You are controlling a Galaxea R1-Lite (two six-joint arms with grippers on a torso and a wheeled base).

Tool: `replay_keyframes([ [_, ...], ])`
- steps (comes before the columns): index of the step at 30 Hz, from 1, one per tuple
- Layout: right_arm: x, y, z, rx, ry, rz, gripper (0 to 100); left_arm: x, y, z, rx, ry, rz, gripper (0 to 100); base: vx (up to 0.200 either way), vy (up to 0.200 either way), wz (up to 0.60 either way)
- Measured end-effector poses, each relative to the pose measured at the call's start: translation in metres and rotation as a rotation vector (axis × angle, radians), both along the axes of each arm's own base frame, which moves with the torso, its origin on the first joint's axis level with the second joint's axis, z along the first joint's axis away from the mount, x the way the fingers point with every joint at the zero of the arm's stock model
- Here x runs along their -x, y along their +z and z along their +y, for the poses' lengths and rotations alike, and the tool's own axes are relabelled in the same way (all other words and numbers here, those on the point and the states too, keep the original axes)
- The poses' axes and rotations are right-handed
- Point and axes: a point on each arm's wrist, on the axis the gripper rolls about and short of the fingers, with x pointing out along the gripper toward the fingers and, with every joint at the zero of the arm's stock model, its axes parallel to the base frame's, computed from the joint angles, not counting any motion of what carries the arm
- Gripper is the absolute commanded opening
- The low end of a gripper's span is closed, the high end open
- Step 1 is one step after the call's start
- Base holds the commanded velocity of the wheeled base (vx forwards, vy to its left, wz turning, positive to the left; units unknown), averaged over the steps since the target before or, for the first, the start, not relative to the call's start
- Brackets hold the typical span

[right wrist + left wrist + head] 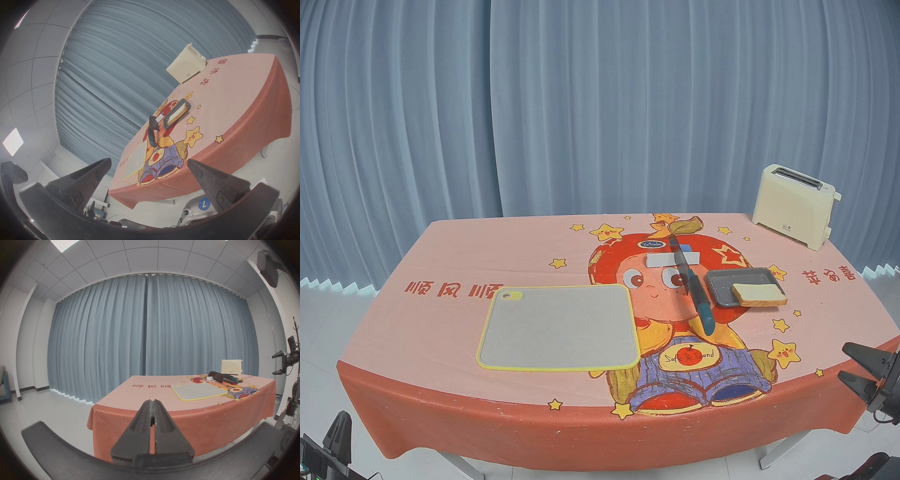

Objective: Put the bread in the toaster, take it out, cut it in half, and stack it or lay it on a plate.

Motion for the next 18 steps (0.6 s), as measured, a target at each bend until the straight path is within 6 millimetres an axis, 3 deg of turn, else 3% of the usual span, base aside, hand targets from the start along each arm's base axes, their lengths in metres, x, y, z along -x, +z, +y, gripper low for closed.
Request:
replay_keyframes([
  [18, -0.013, 0.006, 0.001, 0.01, 0.004, 0.024, 100, 0.0, 0.0, 0.0, 0.0, 0.0, 0.0, 0, 0.0, 0.0, 0.0],
])
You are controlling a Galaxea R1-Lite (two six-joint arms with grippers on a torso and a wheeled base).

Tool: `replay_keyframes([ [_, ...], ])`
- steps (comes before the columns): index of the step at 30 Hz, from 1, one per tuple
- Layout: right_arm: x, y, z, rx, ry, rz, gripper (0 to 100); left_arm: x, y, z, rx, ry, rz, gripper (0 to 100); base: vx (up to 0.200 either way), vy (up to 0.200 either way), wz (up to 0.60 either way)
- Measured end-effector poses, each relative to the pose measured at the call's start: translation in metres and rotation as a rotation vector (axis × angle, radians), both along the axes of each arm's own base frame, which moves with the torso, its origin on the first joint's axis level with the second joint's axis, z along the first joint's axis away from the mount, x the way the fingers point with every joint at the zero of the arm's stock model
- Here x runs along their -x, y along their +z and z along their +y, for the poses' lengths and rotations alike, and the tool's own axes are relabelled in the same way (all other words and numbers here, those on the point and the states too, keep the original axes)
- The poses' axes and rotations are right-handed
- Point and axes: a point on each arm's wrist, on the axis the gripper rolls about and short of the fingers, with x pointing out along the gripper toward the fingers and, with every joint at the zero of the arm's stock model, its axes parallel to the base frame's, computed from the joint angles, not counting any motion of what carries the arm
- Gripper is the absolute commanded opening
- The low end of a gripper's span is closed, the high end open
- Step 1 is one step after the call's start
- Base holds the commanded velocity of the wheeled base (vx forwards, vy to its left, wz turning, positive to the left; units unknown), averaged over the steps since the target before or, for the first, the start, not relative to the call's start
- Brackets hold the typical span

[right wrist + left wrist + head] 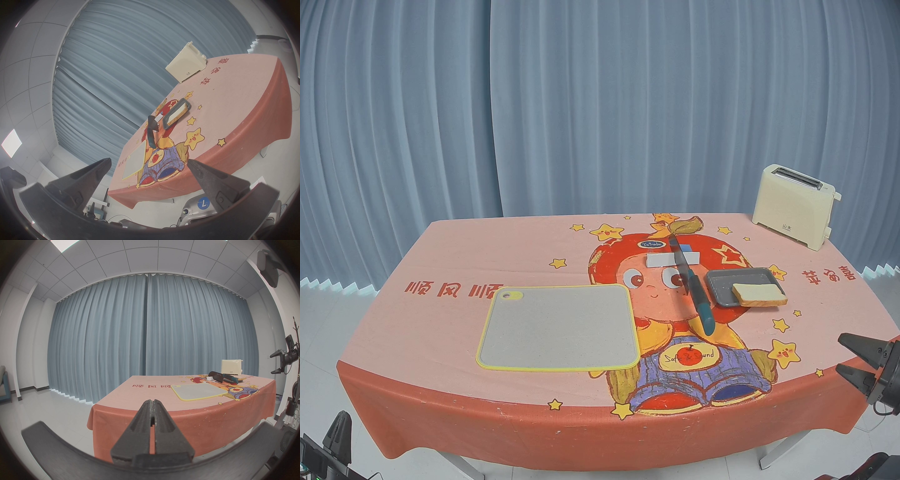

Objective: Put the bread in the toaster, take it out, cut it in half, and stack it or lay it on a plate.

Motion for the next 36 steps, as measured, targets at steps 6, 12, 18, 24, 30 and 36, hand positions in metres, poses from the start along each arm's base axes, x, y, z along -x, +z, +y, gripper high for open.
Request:
replay_keyframes([
  [6, -0.008, 0.004, 0.001, -0.003, 0.001, 0.017, 100, 0.0, 0.0, 0.0, 0.0, 0.0, 0.0, 0, 0.0, 0.0, 0.0],
  [12, -0.017, 0.008, 0.002, -0.007, 0.003, 0.034, 100, 0.0, 0.0, 0.0, 0.0, 0.0, 0.0, 0, 0.0, 0.0, 0.0],
  [18, -0.028, 0.01, 0.003, -0.007, 0.001, 0.065, 100, 0.0, 0.0, 0.0, 0.0, 0.0, 0.0, 0, 0.0, 0.0, 0.0],
  [24, -0.041, 0.013, 0.004, -0.007, 0.008, 0.092, 100, 0.0, 0.0, 0.0, 0.0, 0.0, 0.0, 0, 0.0, 0.0, 0.0],
  [30, -0.052, 0.027, 0.006, -0.034, 0.068, 0.073, 100, 0.0, 0.0, 0.0, 0.0, 0.0, 0.0, 0, 0.0, 0.0, 0.0],
  [36, -0.07, 0.046, 0.009, -0.047, 0.092, 0.044, 100, 0.0, 0.0, 0.0, 0.0, 0.0, 0.0, 0, 0.0, 0.0, 0.0],
])
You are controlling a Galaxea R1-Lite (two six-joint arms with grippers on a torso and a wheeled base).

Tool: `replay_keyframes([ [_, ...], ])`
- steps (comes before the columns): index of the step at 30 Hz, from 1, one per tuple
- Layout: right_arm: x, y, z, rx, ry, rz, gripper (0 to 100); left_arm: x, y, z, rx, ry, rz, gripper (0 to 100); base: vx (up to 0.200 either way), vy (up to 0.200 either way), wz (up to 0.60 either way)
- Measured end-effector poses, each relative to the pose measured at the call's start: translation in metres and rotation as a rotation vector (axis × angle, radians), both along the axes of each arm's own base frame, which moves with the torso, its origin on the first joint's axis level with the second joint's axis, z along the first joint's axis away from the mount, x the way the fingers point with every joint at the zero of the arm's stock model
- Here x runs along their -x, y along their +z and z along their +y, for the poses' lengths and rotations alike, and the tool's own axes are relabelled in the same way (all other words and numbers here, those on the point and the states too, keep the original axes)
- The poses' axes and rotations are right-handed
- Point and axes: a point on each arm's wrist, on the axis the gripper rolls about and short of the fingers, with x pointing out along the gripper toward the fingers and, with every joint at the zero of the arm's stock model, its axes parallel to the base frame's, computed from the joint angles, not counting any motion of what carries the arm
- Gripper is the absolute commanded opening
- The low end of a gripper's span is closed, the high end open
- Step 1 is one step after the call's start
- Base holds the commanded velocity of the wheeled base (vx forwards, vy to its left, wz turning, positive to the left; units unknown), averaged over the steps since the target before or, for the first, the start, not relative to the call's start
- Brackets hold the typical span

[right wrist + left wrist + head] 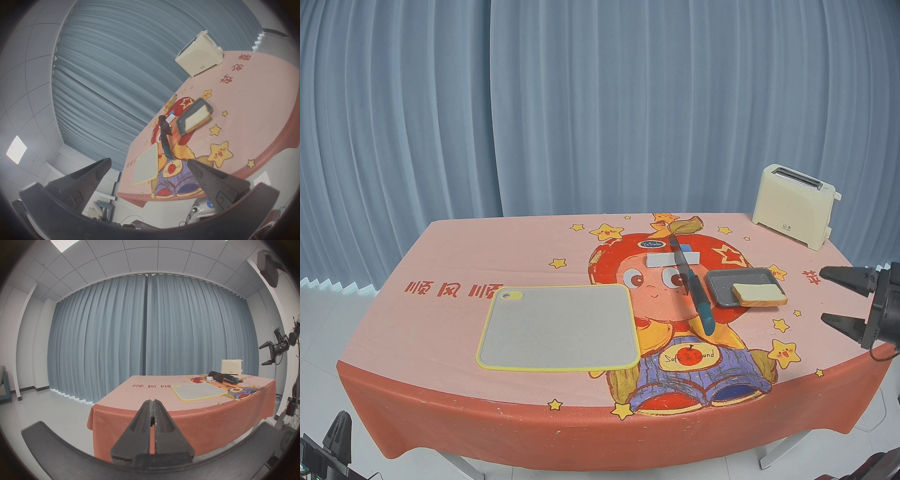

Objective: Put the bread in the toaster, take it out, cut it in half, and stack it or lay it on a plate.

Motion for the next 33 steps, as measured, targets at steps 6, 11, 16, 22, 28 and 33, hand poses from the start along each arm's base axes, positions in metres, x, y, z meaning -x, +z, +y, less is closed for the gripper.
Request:
replay_keyframes([
  [6, -0.021, 0.019, 0.01, -0.033, 0.043, -0.014, 100, 0.0, 0.0, 0.0, 0.0, 0.0, 0.0, 0, 0.0, 0.0, 0.0],
  [11, -0.035, 0.016, 0.017, -0.041, 0.071, 0.025, 100, 0.0, 0.0, 0.0, 0.0, 0.0, 0.0, 0, 0.0, 0.0, 0.0],
  [16, -0.043, 0.007, 0.019, -0.042, 0.084, 0.065, 100, 0.0, 0.0, 0.0, 0.0, 0.0, 0.0, 0, 0.0, 0.0, 0.0],
  [22, -0.055, -0.001, 0.02, -0.039, 0.082, 0.105, 100, 0.0, 0.0, 0.0, 0.0, 0.0, 0.0, 0, 0.0, 0.0, 0.0],
  [28, -0.061, 0.0, 0.018, -0.056, 0.063, 0.116, 100, 0.0, 0.0, 0.0, 0.0, 0.0, 0.0, 0, 0.0, 0.0, 0.0],
  [33, -0.064, 0.002, 0.015, -0.074, 0.039, 0.122, 100, 0.0, 0.0, 0.0, 0.0, 0.0, 0.0, 0, 0.0, 0.0, 0.0],
])
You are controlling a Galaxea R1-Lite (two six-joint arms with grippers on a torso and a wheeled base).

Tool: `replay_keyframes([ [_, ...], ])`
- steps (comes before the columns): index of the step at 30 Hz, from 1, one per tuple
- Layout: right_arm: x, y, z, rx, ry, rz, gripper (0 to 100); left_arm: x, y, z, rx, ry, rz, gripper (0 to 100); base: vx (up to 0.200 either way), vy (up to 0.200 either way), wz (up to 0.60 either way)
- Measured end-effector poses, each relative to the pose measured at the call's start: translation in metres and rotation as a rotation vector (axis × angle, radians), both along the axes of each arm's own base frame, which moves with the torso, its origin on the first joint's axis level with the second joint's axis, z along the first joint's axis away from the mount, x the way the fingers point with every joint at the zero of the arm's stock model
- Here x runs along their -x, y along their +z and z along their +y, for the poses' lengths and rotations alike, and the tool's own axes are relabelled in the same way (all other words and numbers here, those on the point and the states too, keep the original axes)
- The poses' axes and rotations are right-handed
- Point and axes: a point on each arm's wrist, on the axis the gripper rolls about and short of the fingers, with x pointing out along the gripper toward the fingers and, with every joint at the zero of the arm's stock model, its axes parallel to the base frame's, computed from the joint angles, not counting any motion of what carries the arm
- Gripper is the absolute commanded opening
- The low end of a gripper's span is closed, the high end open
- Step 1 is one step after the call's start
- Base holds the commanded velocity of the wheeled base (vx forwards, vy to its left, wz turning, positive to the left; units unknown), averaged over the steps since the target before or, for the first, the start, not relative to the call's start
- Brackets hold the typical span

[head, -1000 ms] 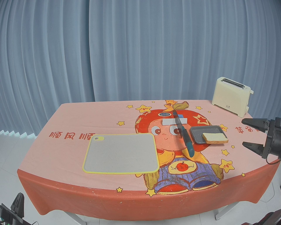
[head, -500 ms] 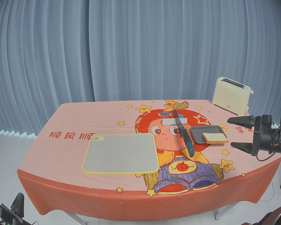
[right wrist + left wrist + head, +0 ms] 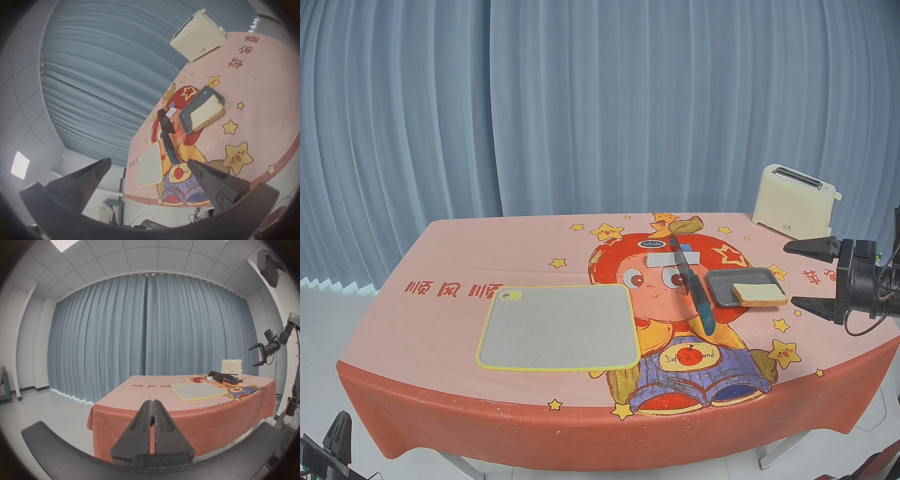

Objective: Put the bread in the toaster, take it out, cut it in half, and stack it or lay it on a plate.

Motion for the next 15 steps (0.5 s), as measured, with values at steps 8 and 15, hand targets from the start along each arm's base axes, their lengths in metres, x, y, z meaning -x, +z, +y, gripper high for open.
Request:
replay_keyframes([
  [8, -0.005, 0.003, -0.007, -0.008, -0.023, -0.009, 100, 0.0, 0.0, 0.0, 0.0, 0.0, 0.0, 0, 0.0, 0.0, 0.0],
  [15, -0.01, 0.002, -0.014, -0.014, -0.036, -0.001, 100, 0.0, 0.0, 0.0, 0.0, 0.0, 0.0, 0, 0.0, 0.0, 0.0],
])
